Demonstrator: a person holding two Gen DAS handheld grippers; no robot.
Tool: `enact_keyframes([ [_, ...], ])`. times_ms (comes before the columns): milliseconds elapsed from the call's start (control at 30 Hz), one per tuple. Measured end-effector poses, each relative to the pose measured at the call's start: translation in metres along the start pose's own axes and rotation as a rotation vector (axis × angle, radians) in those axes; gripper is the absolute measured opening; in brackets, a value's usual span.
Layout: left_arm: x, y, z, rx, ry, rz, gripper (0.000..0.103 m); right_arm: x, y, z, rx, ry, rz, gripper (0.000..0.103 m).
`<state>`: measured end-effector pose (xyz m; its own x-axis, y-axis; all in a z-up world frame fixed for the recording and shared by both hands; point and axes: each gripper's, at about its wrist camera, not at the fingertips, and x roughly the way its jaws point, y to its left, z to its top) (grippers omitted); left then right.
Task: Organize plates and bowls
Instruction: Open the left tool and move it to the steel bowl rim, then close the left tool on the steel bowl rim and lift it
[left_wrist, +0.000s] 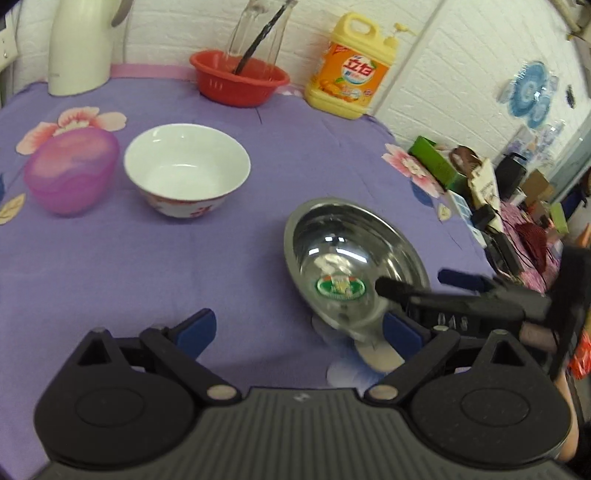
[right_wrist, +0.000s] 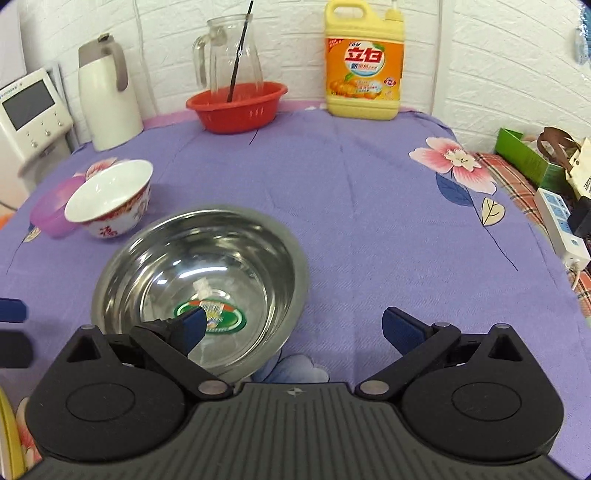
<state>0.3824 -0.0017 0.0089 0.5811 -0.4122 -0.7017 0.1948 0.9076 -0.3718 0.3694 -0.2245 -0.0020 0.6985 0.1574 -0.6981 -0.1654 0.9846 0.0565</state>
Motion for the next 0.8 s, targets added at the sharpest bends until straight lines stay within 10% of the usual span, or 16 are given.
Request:
enact_keyframes([
  [600,0.066,-0.009,0.02,0.001,0.001,0.04,0.094,0.023,-0.005,-0.011,-0.047,-0.03,0.009,0.103],
  [800,0.067,-0.014,0.018,0.037,-0.018,0.054,0.08,0.015,-0.004,-0.012,0.003,-0.041,0.06,0.103],
])
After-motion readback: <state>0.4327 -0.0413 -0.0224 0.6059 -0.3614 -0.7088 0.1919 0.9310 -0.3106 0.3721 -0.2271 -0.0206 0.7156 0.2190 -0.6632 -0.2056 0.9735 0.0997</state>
